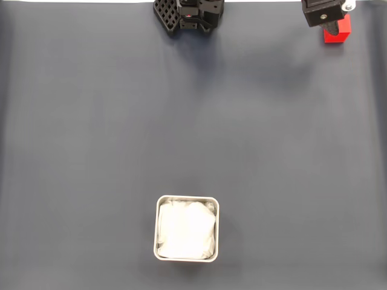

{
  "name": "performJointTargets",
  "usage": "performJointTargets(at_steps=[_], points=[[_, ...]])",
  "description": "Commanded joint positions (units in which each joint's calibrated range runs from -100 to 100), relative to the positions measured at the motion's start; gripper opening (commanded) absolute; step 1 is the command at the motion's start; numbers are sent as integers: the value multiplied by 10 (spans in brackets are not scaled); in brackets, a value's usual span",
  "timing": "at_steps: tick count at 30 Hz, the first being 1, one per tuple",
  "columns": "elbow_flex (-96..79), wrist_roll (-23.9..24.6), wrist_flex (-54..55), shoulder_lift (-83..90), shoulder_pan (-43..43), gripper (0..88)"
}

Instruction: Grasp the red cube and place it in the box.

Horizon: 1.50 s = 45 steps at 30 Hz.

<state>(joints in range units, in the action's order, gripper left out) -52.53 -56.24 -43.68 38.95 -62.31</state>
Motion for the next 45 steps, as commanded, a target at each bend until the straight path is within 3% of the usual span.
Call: performJointTargets(at_steps=[1,45], points=[[4,2,18,-5,-9,333],[-6,16,142,-143,-38,344]])
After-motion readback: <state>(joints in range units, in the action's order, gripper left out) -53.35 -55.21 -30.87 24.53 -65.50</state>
